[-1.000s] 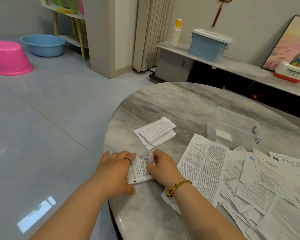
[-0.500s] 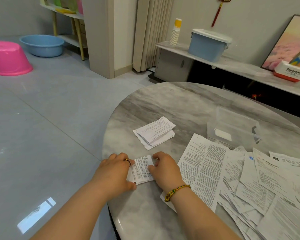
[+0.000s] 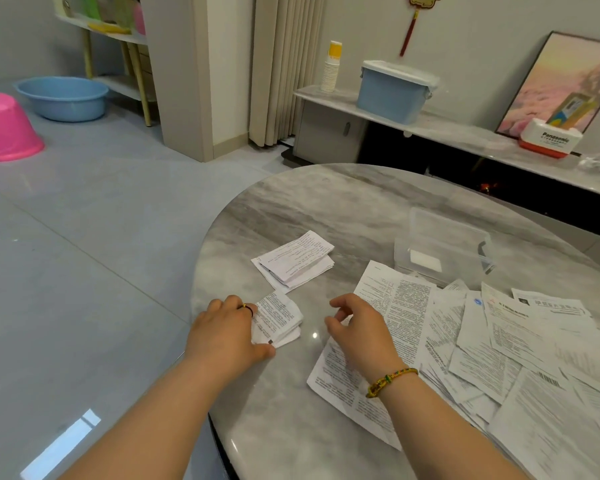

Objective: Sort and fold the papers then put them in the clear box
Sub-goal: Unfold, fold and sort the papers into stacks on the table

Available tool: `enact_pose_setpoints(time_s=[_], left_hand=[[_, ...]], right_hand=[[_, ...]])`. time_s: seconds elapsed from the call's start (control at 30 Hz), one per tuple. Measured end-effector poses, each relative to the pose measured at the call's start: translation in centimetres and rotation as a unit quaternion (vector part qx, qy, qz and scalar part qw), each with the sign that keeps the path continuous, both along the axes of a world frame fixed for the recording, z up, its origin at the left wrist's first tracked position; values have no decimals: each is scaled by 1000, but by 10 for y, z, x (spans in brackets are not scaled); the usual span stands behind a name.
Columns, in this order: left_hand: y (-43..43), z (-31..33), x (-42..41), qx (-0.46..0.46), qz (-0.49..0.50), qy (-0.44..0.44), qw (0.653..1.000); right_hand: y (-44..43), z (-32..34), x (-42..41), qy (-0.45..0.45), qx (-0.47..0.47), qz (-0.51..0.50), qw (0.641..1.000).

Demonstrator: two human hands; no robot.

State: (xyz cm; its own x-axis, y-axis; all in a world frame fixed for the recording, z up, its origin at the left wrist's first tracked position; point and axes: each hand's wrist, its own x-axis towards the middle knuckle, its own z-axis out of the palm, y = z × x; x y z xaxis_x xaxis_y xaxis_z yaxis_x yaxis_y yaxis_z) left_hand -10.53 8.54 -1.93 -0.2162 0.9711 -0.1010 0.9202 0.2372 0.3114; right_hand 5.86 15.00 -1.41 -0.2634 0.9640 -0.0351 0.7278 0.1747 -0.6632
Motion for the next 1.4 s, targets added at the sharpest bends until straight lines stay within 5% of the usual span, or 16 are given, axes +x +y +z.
enact_pose_setpoints(time_s=[0.63, 0.9, 1.1, 1.4], left_hand=[[-1, 33, 65, 109, -88, -40, 989], [10, 17, 123, 65, -202, -44, 976], [17, -4, 150, -29, -237, -5, 971], [22, -7, 152, -43, -237, 21, 970]], right_hand=[[-23, 26, 160, -3, 19, -192, 981], [-8, 16, 218, -81, 10, -233, 969], [24, 11, 236, 46, -56, -337, 939], [66, -6, 237, -3, -152, -421, 894]])
